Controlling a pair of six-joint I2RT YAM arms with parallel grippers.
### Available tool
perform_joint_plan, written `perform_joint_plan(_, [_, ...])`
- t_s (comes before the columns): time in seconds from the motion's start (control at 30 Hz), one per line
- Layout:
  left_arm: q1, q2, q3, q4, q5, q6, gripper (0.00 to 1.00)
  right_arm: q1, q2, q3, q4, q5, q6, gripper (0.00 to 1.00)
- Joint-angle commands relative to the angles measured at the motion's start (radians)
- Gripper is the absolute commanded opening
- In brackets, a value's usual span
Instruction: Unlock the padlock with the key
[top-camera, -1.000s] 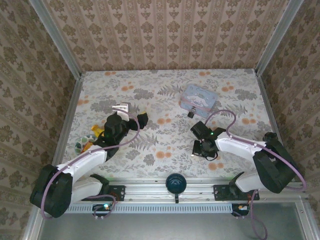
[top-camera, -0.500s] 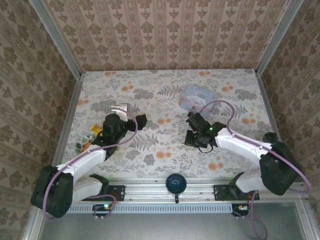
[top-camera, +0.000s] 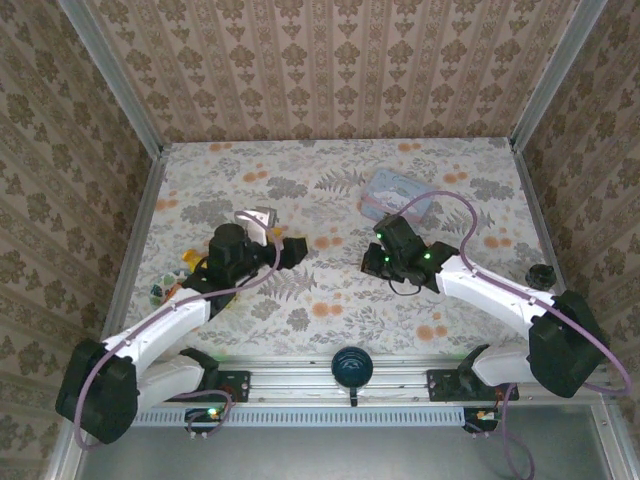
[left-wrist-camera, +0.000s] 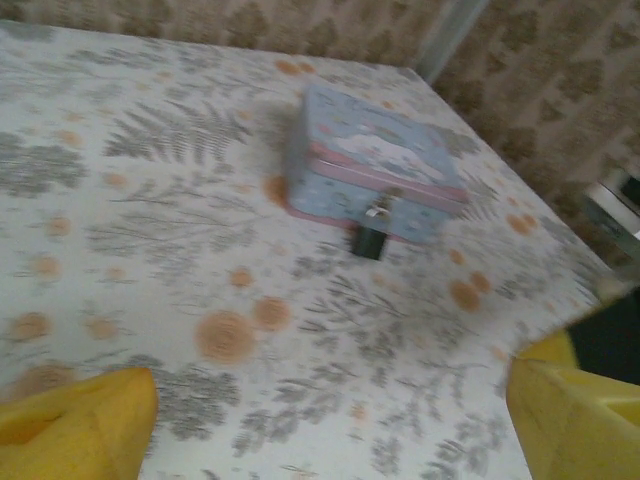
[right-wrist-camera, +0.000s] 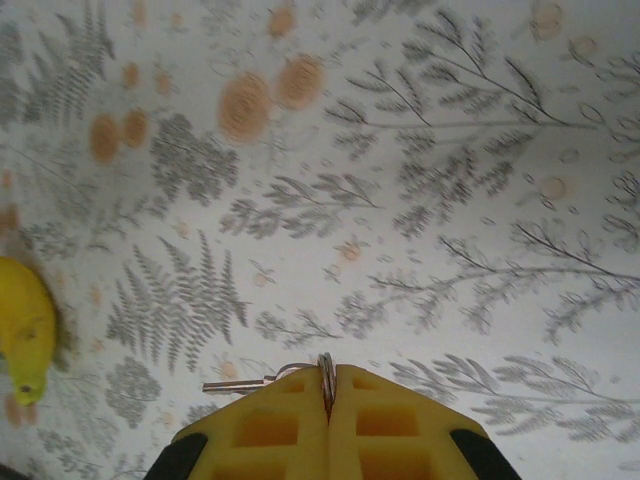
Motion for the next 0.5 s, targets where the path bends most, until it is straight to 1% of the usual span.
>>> perform_joint_plan(0.0, [-0.053, -0.015, 0.039, -0.066, 0.054, -0.041, 0.89, 0.008, -0.013, 0.036, 0.05, 0.018, 0.034, 0.0])
perform_joint_plan(0.17, [-0.095, 0.032, 0.08, -0.049, 0.143, -0.087, 0.81, 0.011, -0.006, 0.033, 0.12, -0.001, 0.057, 0.0])
perform_joint_plan(0.3, [-0.105, 0.081, 0.14, -0.048, 0.249, -0.088, 0.71, 0.02, -0.002, 0.034, 0.151, -0.008, 0.064, 0.0])
perform_joint_plan(0.47, [-0.108, 0.124, 0.153, -0.049, 0.277, -0.083, 0.56, 0.026, -0.004, 0.032, 0.175, -0.023, 0.072, 0.0])
